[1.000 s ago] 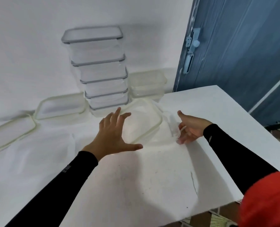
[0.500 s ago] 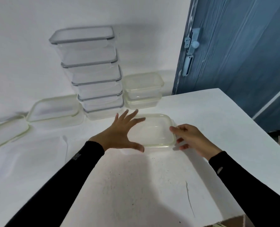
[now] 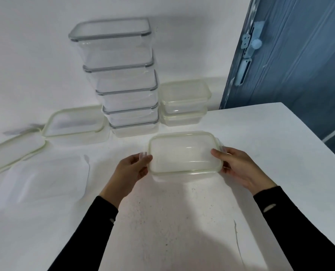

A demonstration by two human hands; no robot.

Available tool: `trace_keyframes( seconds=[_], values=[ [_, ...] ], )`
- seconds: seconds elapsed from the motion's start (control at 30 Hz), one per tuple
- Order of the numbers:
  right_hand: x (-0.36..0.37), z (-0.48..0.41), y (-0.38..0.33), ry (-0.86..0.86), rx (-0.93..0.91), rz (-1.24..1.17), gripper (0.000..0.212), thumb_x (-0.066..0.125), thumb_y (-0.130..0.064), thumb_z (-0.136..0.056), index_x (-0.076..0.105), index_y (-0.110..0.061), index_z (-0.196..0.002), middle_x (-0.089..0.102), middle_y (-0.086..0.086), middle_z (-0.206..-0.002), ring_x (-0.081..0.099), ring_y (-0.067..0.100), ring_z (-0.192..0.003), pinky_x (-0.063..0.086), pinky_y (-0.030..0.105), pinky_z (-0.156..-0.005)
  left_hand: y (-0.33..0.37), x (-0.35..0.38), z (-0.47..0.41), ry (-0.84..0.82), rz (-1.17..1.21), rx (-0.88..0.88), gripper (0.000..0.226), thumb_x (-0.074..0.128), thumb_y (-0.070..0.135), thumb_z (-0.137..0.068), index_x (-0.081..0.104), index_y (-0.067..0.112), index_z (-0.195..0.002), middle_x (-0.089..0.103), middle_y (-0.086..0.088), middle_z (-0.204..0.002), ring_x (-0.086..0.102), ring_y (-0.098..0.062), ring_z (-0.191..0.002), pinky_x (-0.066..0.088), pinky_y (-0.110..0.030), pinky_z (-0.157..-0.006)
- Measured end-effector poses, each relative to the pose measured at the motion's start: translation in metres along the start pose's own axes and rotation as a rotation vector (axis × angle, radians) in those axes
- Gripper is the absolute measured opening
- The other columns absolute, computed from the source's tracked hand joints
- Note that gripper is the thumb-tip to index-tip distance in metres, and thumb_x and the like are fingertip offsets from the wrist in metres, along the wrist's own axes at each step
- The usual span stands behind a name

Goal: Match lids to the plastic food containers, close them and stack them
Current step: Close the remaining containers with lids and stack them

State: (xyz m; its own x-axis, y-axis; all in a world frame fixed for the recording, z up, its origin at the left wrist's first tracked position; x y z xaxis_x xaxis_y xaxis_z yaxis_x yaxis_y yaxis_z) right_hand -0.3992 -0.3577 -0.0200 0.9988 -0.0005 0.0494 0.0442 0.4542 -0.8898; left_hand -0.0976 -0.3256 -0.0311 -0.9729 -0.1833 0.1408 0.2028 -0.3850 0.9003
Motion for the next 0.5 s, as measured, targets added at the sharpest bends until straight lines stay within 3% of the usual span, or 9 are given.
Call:
trace_keyframes(
  seconds=[0.07, 0.17, 0.27, 0.37, 0.43, 0.5],
  values=[
    [0.002, -0.003, -0.002, 0.002, -0.001, -0.007, 0.016, 0.075, -0.021, -0.084, 0.069, -0.015, -0.097, 0.075, -0.001, -0.084, 0.066, 0.017, -0.075, 0.052, 0.029, -0.072, 0.000, -0.002, -0.001, 0.014, 0.036, -0.016, 0.031, 0.068, 0.014, -0.088, 0.065, -0.002, -0.115, 0.061, -0.013, -0.100, 0.056, -0.018, -0.083, 0.054, -0.019, -0.067],
    [0.003, -0.009, 0.004, -0.020, 0.038, -0.055, 0.023, 0.075, -0.020, -0.083, 0.070, -0.009, -0.103, 0.076, 0.002, -0.088, 0.067, 0.019, -0.080, 0.053, 0.031, -0.077, -0.002, -0.002, 0.002, 0.008, 0.084, -0.041, 0.031, 0.066, 0.013, -0.089, 0.064, -0.003, -0.116, 0.066, -0.010, -0.098, 0.060, -0.016, -0.082, 0.055, -0.019, -0.067],
    [0.006, -0.009, 0.007, -0.044, 0.089, -0.060, 0.025, 0.073, -0.020, -0.085, 0.070, -0.005, -0.104, 0.075, 0.004, -0.089, 0.067, 0.018, -0.078, 0.054, 0.029, -0.074, -0.003, -0.002, 0.003, 0.007, 0.099, -0.030, 0.032, 0.065, 0.014, -0.090, 0.063, -0.001, -0.118, 0.070, -0.008, -0.096, 0.064, -0.015, -0.083, 0.056, -0.021, -0.071],
    [0.005, -0.006, 0.005, -0.009, 0.068, -0.015, 0.032, 0.073, -0.027, -0.085, 0.068, -0.006, -0.109, 0.073, 0.007, -0.097, 0.067, 0.020, -0.082, 0.055, 0.031, -0.074, -0.006, -0.003, 0.005, 0.043, 0.150, -0.014, 0.041, 0.064, 0.014, -0.091, 0.054, 0.003, -0.130, 0.069, -0.014, -0.113, 0.066, -0.020, -0.097, 0.057, -0.031, -0.086],
    [-0.003, -0.004, -0.001, 0.095, -0.028, 0.159, 0.046, 0.074, -0.039, -0.083, 0.061, -0.013, -0.120, 0.072, 0.009, -0.101, 0.069, 0.022, -0.085, 0.057, 0.032, -0.075, -0.003, -0.005, 0.006, 0.130, 0.016, 0.058, 0.052, 0.065, 0.019, -0.091, 0.045, 0.009, -0.138, 0.060, -0.012, -0.127, 0.063, -0.022, -0.107, 0.053, -0.034, -0.088],
    [-0.009, 0.002, -0.010, 0.219, -0.158, 0.462, 0.058, 0.069, -0.053, -0.083, 0.051, -0.023, -0.128, 0.066, 0.005, -0.104, 0.067, 0.021, -0.091, 0.053, 0.034, -0.080, 0.013, -0.004, 0.012, 0.240, -0.370, 0.243, 0.053, 0.064, 0.022, -0.092, 0.041, 0.018, -0.141, 0.047, -0.004, -0.137, 0.051, -0.021, -0.119, 0.045, -0.034, -0.097]
  ],
)
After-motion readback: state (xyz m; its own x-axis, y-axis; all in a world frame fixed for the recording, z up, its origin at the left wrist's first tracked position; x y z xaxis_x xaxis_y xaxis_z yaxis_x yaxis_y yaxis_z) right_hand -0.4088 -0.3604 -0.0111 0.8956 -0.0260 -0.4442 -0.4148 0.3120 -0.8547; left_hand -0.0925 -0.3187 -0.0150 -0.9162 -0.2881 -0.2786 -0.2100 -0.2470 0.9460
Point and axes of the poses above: each hand's wrist, its own z-axis away from the middle knuckle, its own x-axis out of the palm, y = z × x, the point moved 9 cm from there along -z, towards the middle knuckle
